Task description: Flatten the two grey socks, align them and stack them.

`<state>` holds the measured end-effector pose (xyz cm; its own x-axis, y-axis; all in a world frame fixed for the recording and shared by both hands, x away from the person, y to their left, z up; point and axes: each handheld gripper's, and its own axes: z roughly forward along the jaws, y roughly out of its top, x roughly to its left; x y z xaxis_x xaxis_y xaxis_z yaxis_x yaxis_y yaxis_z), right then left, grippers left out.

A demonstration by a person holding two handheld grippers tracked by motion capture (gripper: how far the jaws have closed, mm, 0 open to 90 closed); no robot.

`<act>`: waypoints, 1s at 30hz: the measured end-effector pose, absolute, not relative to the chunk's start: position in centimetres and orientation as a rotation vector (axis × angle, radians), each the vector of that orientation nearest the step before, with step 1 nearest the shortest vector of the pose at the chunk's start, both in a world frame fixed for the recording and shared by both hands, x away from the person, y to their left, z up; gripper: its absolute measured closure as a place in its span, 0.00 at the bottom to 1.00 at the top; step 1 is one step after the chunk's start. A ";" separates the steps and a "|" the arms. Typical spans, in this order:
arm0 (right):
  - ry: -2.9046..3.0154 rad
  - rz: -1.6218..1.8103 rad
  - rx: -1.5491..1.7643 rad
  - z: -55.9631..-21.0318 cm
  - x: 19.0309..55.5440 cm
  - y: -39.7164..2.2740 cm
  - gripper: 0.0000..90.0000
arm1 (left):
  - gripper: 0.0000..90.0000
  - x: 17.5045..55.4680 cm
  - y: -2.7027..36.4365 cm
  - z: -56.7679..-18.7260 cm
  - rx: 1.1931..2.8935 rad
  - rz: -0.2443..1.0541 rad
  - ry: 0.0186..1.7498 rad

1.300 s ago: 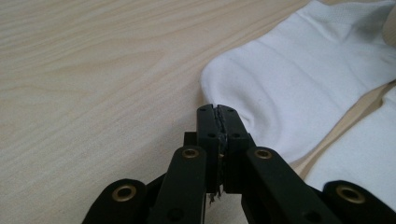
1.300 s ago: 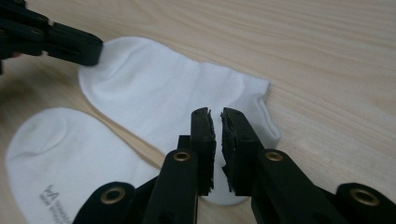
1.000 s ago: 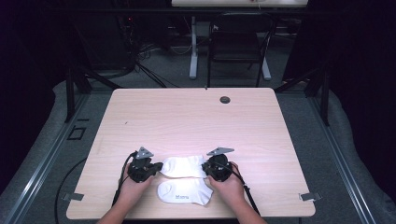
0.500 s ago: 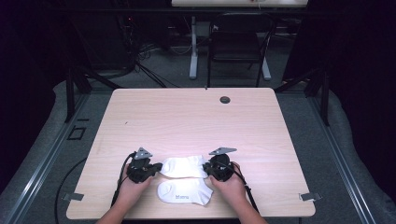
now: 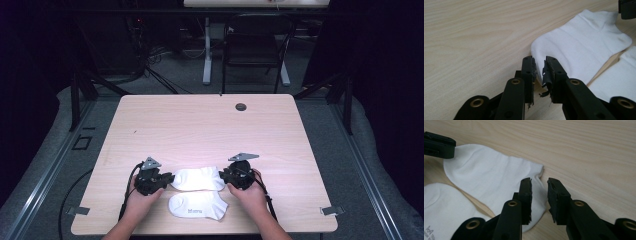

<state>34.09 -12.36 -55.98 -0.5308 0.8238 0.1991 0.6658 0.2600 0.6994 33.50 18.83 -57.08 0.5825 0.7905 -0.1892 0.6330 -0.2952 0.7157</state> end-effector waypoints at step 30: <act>2.415 1.082 1.397 -57.3 35.0 -12.2 0.79 | 0.76 34.3 18.3 -57.6 2.021 0.234 1.153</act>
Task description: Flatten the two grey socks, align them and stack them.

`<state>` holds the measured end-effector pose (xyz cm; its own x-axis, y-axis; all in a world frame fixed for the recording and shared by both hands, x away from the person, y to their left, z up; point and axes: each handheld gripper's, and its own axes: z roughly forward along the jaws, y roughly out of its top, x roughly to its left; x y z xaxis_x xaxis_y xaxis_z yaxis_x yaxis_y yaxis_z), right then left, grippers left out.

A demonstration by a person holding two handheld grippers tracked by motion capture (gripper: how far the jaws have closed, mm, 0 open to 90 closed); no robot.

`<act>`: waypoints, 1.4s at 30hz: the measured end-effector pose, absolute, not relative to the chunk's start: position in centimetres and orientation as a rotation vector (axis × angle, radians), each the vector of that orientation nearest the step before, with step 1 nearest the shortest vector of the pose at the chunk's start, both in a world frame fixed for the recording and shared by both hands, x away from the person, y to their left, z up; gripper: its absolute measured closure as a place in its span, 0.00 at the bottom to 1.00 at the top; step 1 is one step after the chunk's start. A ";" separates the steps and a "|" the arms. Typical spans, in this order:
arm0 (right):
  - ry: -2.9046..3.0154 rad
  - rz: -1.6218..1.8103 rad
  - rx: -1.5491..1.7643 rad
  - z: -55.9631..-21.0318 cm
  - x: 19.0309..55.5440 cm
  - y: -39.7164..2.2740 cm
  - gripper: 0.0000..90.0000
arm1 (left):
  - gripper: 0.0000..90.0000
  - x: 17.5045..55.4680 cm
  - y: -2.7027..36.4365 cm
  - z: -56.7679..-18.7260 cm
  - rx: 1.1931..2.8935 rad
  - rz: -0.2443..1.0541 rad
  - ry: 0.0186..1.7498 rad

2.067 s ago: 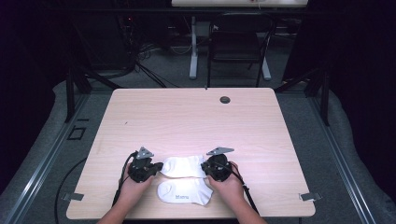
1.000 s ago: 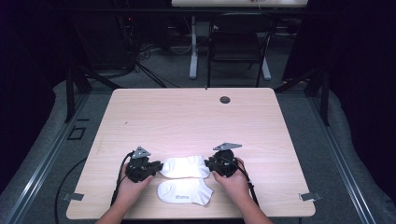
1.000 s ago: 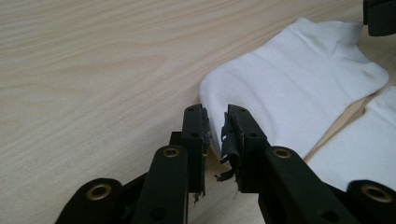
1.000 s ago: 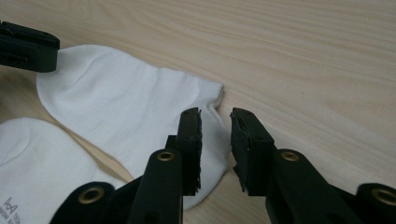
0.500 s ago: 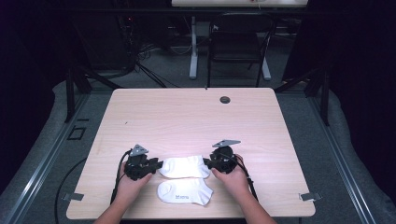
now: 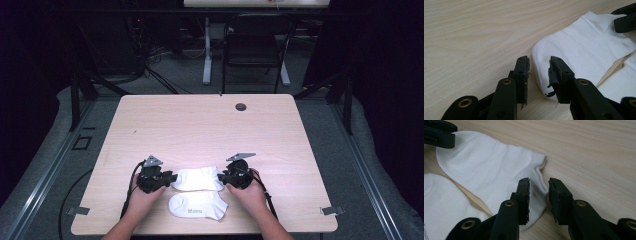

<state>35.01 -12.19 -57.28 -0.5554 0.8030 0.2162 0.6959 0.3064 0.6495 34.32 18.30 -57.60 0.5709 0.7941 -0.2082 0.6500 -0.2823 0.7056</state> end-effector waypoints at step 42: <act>2.398 1.140 1.350 -56.6 34.0 -12.3 0.96 | 0.99 33.9 18.1 -57.4 2.050 0.234 1.126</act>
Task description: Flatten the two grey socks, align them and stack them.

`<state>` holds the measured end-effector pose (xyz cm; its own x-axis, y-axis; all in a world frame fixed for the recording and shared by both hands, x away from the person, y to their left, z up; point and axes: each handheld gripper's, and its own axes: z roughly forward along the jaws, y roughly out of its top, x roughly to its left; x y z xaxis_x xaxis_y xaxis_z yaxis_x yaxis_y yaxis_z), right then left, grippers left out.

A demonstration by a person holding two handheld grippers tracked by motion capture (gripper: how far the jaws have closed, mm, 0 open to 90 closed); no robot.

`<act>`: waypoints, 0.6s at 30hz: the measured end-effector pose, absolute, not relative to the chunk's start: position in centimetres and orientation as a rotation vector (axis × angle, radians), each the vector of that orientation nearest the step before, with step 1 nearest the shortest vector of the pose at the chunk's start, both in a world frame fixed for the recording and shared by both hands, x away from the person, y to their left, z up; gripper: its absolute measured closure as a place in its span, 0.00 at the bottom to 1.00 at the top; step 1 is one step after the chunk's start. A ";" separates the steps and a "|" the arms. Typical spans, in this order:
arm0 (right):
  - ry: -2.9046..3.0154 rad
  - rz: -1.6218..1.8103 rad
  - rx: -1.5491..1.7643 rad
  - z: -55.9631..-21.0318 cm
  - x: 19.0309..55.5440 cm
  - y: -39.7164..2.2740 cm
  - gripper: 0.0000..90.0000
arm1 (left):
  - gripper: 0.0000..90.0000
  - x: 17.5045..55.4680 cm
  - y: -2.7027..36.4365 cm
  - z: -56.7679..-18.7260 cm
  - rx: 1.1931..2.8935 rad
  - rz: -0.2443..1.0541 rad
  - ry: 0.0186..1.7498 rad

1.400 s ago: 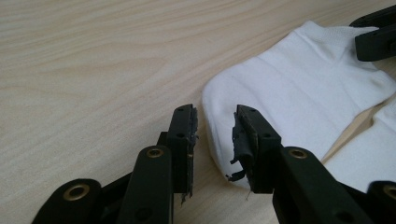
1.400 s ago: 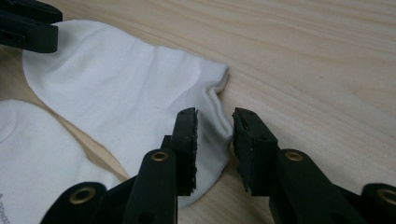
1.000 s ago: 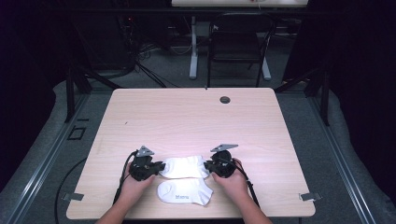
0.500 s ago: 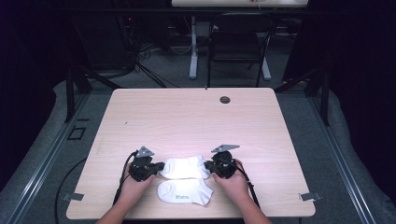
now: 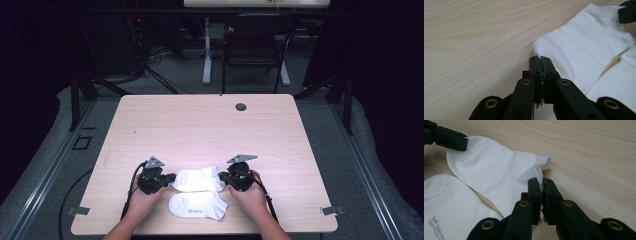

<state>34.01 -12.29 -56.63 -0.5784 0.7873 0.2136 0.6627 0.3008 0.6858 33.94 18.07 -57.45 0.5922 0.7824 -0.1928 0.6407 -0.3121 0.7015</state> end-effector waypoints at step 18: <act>2.365 1.241 1.290 -54.4 32.7 -12.1 0.96 | 0.99 32.9 18.5 -55.5 2.004 0.245 1.082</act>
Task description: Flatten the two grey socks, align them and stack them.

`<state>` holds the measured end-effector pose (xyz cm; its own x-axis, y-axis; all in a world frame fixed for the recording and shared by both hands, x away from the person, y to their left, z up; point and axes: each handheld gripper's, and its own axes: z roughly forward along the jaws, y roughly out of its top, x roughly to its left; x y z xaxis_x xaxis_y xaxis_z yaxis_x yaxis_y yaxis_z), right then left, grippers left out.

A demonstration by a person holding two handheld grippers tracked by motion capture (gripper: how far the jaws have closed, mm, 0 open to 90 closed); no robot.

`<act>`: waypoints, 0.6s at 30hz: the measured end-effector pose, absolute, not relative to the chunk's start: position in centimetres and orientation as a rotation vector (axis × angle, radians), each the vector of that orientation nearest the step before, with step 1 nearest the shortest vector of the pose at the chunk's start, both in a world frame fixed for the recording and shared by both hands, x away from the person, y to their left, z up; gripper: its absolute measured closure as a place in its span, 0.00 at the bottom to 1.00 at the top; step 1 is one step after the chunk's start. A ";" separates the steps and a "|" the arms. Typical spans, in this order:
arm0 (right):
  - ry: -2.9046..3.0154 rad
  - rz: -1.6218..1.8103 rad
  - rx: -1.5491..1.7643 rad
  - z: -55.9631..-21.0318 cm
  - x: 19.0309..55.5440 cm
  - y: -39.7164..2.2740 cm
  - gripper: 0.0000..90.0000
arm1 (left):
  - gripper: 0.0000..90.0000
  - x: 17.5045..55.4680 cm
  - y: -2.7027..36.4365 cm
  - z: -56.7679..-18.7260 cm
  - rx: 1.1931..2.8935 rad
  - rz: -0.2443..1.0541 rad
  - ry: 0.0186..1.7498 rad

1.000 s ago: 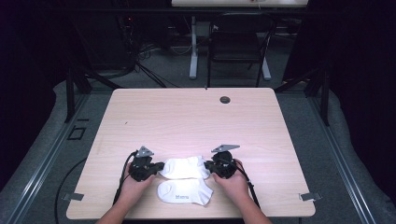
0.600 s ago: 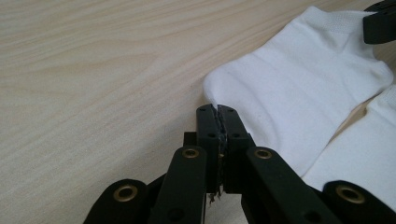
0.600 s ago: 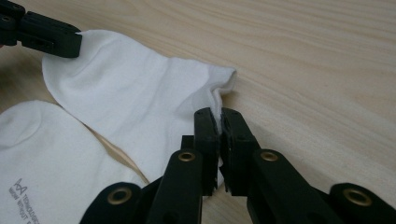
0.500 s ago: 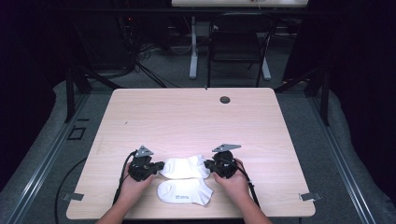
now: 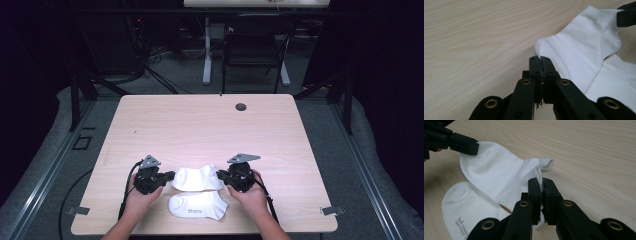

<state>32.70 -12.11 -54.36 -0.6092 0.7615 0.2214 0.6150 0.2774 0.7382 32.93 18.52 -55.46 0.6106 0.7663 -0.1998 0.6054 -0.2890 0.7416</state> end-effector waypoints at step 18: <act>2.380 1.268 1.248 -53.1 30.9 -12.6 0.96 | 0.99 30.9 18.3 -54.6 1.999 0.221 1.048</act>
